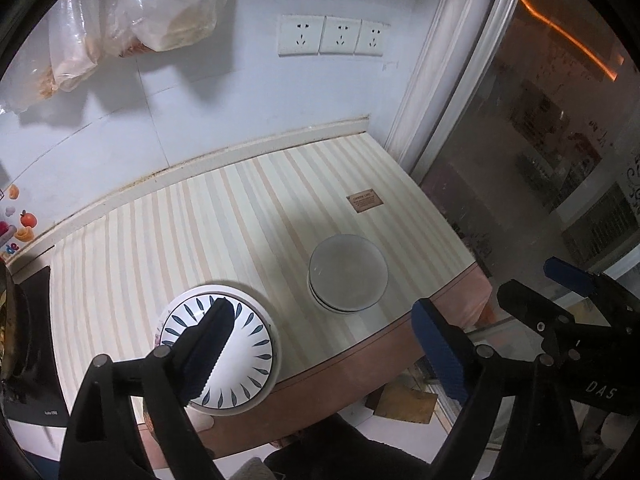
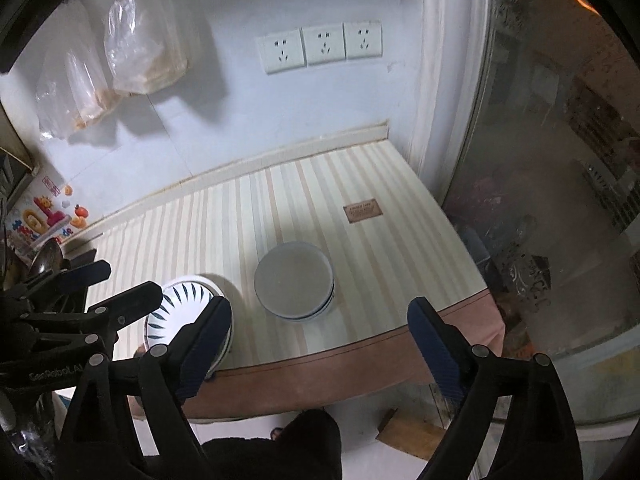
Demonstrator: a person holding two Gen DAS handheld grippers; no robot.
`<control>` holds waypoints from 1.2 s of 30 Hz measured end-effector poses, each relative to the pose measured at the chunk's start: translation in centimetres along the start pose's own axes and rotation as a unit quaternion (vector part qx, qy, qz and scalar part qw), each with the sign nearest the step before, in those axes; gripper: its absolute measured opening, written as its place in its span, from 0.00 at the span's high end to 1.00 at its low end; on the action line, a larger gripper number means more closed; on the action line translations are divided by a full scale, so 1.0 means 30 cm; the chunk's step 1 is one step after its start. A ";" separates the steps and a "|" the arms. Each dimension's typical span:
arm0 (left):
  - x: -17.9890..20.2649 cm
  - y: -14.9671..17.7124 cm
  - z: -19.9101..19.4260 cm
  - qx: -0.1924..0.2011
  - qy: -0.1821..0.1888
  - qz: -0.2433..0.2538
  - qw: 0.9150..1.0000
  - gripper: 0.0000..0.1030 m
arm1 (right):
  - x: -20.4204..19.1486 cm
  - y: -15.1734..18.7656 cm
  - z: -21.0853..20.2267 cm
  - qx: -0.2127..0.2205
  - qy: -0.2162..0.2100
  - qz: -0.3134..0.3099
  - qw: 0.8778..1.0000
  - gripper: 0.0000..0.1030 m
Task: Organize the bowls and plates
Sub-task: 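Grip the bowl stack rim with both tools and lift it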
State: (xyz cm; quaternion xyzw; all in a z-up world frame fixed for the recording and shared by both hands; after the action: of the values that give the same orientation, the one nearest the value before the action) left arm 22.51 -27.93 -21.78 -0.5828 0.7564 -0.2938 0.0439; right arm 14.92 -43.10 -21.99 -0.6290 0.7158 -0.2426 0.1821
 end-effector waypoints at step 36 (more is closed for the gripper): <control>-0.094 0.013 0.987 -0.290 0.020 -0.069 0.954 0.24 | 0.080 0.208 1.027 -0.167 -0.226 0.167 0.945 0.11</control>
State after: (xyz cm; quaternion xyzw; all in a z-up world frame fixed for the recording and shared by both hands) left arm 35.17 -36.96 -47.15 -0.6156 0.7675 -0.0755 -0.1624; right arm 26.93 -48.53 -50.62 -0.5602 0.7808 0.0634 0.2692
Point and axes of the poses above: each gripper's, at about its wrist camera, not at the fingertips, and z roughly the way its jaws point, x to its right, y to its underside, the point moved 7 cm from there along z, roughly the way its jaws point, and after that the axes turned 15 degrees about -z, right-handed, at the moved point
